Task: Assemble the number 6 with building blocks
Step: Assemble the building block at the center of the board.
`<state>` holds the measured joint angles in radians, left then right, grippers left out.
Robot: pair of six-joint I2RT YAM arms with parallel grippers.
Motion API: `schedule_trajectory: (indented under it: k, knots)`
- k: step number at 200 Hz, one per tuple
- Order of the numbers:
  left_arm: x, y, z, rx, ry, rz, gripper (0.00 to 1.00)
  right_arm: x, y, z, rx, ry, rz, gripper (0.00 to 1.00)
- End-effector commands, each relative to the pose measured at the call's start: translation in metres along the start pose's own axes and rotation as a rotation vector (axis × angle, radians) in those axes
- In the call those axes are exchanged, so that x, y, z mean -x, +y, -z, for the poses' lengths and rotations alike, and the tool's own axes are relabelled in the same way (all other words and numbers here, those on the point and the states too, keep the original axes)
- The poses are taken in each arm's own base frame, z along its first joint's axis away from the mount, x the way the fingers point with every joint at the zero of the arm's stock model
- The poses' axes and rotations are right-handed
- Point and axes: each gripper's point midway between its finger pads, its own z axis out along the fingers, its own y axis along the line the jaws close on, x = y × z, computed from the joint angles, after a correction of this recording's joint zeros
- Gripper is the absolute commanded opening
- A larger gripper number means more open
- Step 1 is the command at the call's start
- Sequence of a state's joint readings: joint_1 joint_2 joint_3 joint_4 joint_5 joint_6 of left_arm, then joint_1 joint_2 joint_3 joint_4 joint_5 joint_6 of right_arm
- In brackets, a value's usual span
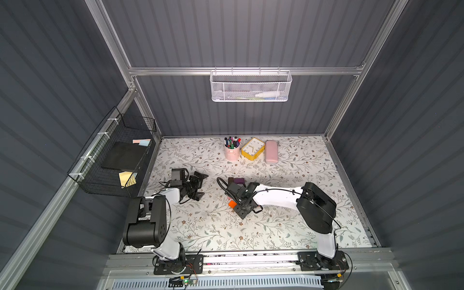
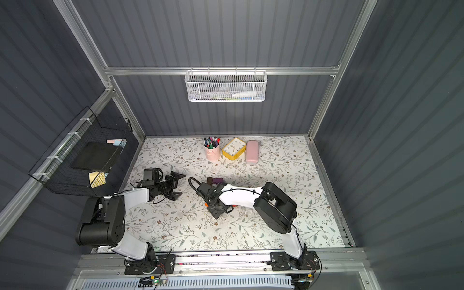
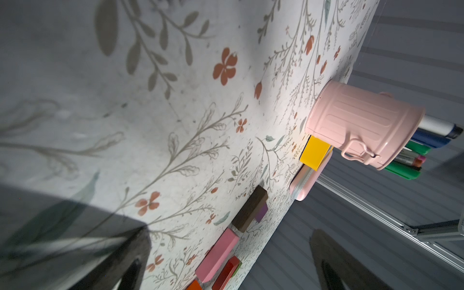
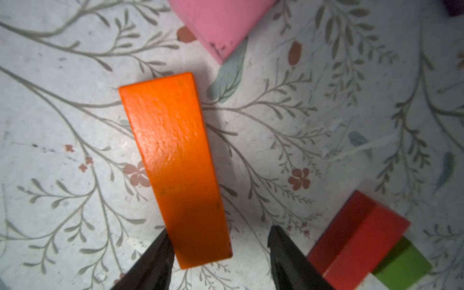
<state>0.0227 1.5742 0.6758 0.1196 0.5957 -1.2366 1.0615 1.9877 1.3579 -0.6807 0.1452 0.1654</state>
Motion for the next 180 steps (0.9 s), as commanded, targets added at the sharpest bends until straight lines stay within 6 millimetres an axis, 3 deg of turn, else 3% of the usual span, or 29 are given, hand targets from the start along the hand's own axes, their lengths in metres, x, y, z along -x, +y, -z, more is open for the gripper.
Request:
schedule_trajectory:
  k: [1,180]
  knots:
    - [0.002,0.004,0.002,0.015,-0.009,-0.010,0.99,-0.012,-0.015,-0.008,-0.051,0.045,-0.015,0.61]
    - [0.002,0.010,0.002,0.030,-0.015,-0.004,0.99,0.013,-0.045,-0.008,-0.088,-0.006,-0.040,0.60]
